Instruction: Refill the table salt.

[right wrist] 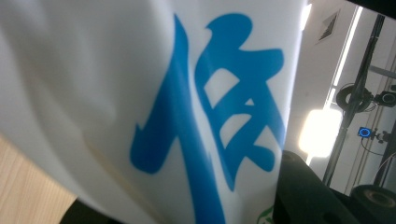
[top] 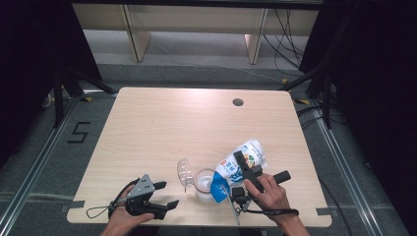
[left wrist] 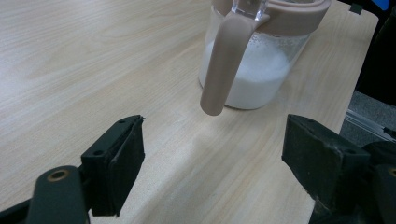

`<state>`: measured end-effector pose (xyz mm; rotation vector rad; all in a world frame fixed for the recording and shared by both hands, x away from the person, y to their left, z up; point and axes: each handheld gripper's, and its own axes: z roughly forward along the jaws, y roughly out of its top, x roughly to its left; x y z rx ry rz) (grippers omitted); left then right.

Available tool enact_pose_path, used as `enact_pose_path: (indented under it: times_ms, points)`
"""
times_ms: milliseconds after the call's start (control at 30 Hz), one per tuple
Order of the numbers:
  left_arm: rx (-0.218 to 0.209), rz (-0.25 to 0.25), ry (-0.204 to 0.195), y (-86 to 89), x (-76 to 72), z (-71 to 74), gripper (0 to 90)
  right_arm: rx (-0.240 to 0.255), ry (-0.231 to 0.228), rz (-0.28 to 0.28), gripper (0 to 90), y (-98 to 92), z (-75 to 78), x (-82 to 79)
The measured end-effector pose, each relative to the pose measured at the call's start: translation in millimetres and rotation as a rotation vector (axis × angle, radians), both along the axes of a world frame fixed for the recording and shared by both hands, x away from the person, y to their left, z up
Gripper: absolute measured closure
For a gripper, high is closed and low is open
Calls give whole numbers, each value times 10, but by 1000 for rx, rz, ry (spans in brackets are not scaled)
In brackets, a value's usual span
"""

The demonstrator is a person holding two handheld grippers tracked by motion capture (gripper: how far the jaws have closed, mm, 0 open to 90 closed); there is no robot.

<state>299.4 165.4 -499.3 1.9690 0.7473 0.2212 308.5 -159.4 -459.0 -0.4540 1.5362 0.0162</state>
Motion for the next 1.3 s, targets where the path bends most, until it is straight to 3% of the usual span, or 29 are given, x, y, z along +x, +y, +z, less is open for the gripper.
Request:
enact_pose_path:
  times_ms: [1067, 1167, 1300]
  points:
    - [-2, 1, -1, -1, 0, -2, 205, -35, -24, 4, 771, 7, 24, -8]
    - [-2, 1, -1, -1, 0, -2, 205, -8, -14, -8, 771, -5, 5, -12]
    - [-1, 0, -1, -1, 0, -2, 205, -11, -16, -4, 772, -1, 6, -11]
